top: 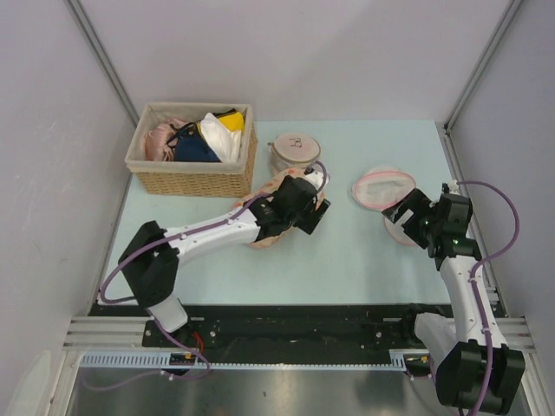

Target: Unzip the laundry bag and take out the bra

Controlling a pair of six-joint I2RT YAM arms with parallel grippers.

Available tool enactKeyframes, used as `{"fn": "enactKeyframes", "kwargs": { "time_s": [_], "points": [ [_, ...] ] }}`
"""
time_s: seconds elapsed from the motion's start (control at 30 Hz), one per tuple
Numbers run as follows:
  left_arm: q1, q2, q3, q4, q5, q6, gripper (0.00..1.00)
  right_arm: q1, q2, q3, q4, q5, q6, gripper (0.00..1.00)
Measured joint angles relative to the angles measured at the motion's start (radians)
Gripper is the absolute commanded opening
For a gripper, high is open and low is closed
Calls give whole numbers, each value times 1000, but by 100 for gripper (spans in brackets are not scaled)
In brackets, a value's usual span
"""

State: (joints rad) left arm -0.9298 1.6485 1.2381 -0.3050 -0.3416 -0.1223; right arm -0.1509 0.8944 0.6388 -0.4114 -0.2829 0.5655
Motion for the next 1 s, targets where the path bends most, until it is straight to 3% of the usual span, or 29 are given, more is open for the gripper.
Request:
{"fn": "enactKeyframes", "kwargs": {
  "time_s": [0.13,0.2,0.3,0.57,0.73,0.83,0.93,1.0],
  "points": [
    [-6,88,30,25,-24,55,87,0,-10,0,-15,-26,-2,100],
    [-7,134,46,40,-32,78,79,0,-10,-1,-21,-33,-1,100],
    [-13,186,61,64,-50,97,76,-1,-11,-1,-26,-40,-1,100],
    [-20,267,82,122,-52,131,77,-2,-19,-3,-39,-41,-2,100],
    [-20,354,130,176,-79,133,66,-2,-25,-3,-41,-49,-2,100],
    [-20,392,130,199,-106,142,55,-2,-35,-3,-44,-49,-2,100],
    [-19,420,130,216,-132,156,37,-4,-46,-3,-48,-51,-2,100],
    [-18,426,130,227,-149,167,17,-4,-50,-3,-48,-53,-2,100]
  ]
}}
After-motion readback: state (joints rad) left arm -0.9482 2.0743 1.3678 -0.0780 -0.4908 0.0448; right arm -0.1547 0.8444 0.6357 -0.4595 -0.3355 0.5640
